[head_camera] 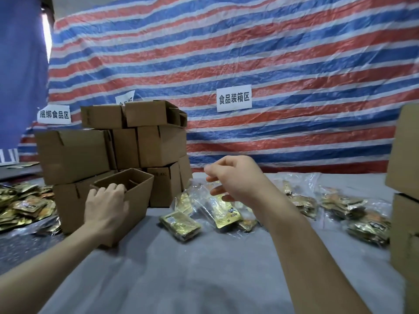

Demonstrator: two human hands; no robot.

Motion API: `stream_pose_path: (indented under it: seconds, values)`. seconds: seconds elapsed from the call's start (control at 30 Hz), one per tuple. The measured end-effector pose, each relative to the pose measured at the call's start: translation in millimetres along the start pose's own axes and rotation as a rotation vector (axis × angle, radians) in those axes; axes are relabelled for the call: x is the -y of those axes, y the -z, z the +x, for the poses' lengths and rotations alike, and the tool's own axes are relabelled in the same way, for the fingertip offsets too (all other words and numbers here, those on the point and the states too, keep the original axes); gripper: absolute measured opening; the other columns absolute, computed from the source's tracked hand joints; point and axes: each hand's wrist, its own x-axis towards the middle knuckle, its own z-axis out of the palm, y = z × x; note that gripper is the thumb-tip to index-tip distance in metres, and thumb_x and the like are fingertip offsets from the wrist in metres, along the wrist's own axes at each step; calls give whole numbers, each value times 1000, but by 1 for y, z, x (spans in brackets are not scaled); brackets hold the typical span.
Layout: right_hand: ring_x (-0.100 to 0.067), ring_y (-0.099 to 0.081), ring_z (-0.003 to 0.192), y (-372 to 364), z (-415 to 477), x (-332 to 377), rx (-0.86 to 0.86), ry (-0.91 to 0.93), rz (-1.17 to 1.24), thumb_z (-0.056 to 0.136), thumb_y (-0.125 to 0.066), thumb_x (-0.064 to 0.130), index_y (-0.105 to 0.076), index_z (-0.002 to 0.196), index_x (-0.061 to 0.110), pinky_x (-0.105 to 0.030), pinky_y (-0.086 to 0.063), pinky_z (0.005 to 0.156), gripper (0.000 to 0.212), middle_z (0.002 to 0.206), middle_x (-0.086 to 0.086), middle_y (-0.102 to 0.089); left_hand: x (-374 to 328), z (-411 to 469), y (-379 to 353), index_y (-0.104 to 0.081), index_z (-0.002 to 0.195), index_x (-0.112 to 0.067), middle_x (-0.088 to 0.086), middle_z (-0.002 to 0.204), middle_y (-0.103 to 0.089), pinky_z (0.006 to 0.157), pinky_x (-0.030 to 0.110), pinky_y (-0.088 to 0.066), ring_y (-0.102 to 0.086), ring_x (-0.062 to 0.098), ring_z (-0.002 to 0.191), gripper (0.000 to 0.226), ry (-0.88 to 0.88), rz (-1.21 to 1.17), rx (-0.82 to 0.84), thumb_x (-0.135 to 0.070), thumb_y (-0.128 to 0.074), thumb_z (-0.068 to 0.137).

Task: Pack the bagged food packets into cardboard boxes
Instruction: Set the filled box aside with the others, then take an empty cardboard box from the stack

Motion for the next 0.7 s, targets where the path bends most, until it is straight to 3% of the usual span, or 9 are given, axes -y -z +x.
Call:
stream_pose_path:
  seconds: [0.13, 0.27, 0.37, 0.47, 0.53, 0.63, 0.7]
  values:
    - [-16, -69, 89, -9, -5, 0, 59, -7, -79, 92, -66, 34, -69, 89, 22, -34, -52, 77, 13, 91, 3, -72, -14, -37, 32, -71, 97, -19, 2, 98, -72, 83, 39, -37, -63, 26, 89, 11, -50, -145, -32, -22, -68, 88]
    - [-10, -62, 83, -10, -9, -2, 61, -12, -162, 92, -68, 35, -67, 90, 21, -27, -45, 67, 14, 89, 4, -67, -21, -80, 72, -70, 87, -19, -3, 85, -69, 72, 35, -32, -60, 22, 76, 10, -150, -330, -110, -24, -73, 80]
    - [-11, -62, 85, -11, -10, -4, 68, -21, -234, 92, -69, 36, -64, 90, 20, -29, -47, 68, 16, 94, -3, -68, -22, -110, 103, -65, 84, -26, -16, 79, -62, 68, 25, -34, -54, 4, 72, 15, -255, -524, -154, -37, -63, 74]
    - [-10, -61, 85, -12, -12, -7, 97, -48, -273, 93, -69, 35, -61, 88, 23, -27, -47, 64, 15, 95, -4, -67, -25, -133, 119, -58, 89, -33, -26, 84, -54, 73, 10, -33, -49, -11, 82, 13, -417, -650, -167, -41, -58, 78]
    - [-9, -60, 86, -9, -12, -12, 109, -84, -304, 93, -68, 35, -58, 93, 24, -25, -46, 63, 15, 96, 0, -64, -26, -140, 115, -60, 92, -32, -23, 90, -55, 74, 9, -34, -48, -9, 87, 13, -491, -693, -184, -40, -61, 82]
    - [-7, -58, 85, -3, -13, -20, 142, -182, -380, 95, -65, 39, -51, 121, 25, -24, -45, 58, 33, 99, 5, -57, -30, -141, 100, -65, 101, -38, -20, 113, -55, 82, 18, -41, -51, 4, 104, 22, -394, -838, -157, -47, -63, 81]
    - [-6, -58, 82, -1, -13, -25, 174, -221, -384, 97, -61, 41, -46, 133, 27, -23, -46, 58, 41, 97, 9, -55, -35, -134, 92, -61, 120, -49, -21, 133, -48, 94, 24, -39, -46, 5, 124, 44, -273, -969, -111, -56, -64, 77]
